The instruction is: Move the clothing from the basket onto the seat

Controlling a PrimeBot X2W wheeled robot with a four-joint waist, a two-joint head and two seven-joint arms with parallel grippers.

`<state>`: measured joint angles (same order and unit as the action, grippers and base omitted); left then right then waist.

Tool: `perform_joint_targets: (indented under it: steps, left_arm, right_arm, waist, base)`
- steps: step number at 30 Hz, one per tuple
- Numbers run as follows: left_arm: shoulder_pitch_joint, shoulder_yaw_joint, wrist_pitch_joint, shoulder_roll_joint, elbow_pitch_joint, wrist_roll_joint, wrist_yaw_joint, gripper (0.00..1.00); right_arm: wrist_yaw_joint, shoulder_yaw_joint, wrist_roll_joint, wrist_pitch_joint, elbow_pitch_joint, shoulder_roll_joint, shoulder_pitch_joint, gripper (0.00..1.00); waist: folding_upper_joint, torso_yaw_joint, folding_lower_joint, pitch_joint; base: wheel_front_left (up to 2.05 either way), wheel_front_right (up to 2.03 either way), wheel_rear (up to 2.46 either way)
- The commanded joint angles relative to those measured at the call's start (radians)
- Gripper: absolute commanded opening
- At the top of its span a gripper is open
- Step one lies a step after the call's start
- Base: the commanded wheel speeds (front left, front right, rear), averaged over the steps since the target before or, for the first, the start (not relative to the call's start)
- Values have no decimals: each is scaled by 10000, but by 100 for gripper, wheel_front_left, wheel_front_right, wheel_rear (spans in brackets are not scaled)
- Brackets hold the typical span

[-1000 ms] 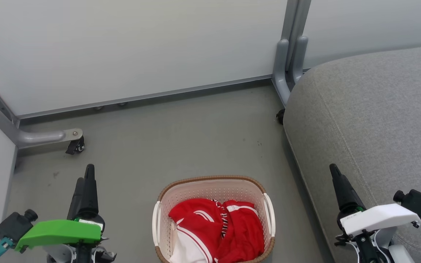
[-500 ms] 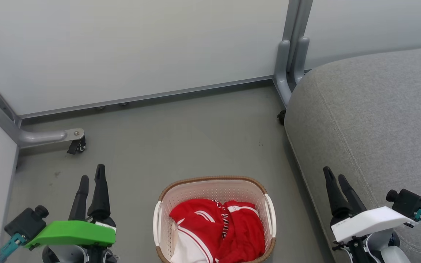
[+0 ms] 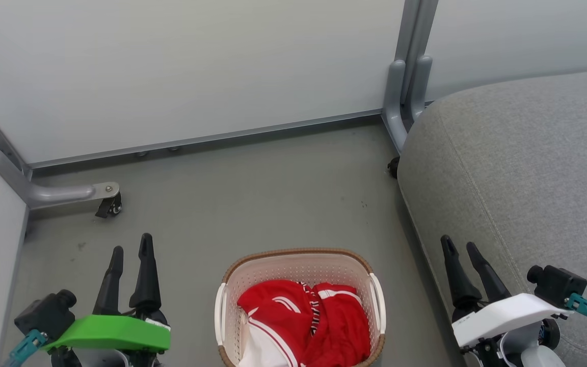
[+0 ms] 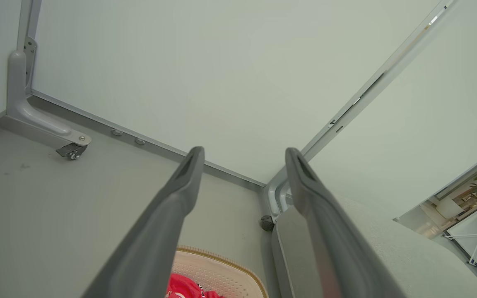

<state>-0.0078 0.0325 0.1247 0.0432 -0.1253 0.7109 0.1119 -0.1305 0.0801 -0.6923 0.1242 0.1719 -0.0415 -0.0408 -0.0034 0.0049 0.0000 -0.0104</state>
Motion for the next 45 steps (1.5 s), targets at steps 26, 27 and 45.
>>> perform_joint_targets:
  steps: [26,27,45]
  left_arm:
    - [244,335,729,88,373,-2556,88,100]
    - [264,336,745,88,387,-2656,88,100]
    - [520,283,1106,95,481,-4004,103,100]
  right_arm:
    - [-3,-53,2206,729,-278,-88,245,100]
    - [-3,-46,2298,746,-277,-89,248,100]
    - [-3,201,3720,1120,-348,-103,293,100]
  waist:
    - [24,115,0,-126]
    - [24,109,0,-132]
    - [29,87,0,-217]
  base:
    - [0,0,0]
    - [0,0,0]
    - [0,0,0]
